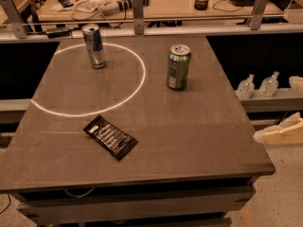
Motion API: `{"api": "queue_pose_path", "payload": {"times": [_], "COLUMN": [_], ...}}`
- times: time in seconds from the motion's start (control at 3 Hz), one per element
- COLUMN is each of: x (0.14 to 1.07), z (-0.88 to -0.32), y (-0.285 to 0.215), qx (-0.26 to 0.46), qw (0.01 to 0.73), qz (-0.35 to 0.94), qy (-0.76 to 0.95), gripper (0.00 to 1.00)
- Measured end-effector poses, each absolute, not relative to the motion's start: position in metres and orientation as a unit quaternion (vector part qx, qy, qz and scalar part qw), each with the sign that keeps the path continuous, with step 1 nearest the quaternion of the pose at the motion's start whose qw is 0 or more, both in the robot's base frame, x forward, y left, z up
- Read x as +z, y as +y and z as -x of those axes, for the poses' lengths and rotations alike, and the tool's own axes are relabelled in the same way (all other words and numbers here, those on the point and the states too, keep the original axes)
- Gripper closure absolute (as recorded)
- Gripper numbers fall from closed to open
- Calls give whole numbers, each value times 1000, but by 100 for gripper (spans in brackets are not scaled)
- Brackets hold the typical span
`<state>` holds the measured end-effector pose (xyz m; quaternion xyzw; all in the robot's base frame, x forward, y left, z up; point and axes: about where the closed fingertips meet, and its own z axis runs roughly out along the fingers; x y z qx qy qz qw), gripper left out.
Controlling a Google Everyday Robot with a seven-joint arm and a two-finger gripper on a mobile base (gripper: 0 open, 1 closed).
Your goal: Knock green can over
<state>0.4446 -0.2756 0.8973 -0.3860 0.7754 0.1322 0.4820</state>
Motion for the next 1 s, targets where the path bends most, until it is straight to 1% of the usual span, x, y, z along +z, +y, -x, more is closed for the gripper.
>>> {"api": "queue_pose_path", "payload": {"times": [0.33,0.67,1.0], "x": [917,924,925], "z": [-452,-458,-459], "y": [-264,-255,-253], "qx": [181,228,233], "qw": [556,579,581], "qz": [362,340,337], "qy": [726,705,704], "gripper": [0,0,0]}}
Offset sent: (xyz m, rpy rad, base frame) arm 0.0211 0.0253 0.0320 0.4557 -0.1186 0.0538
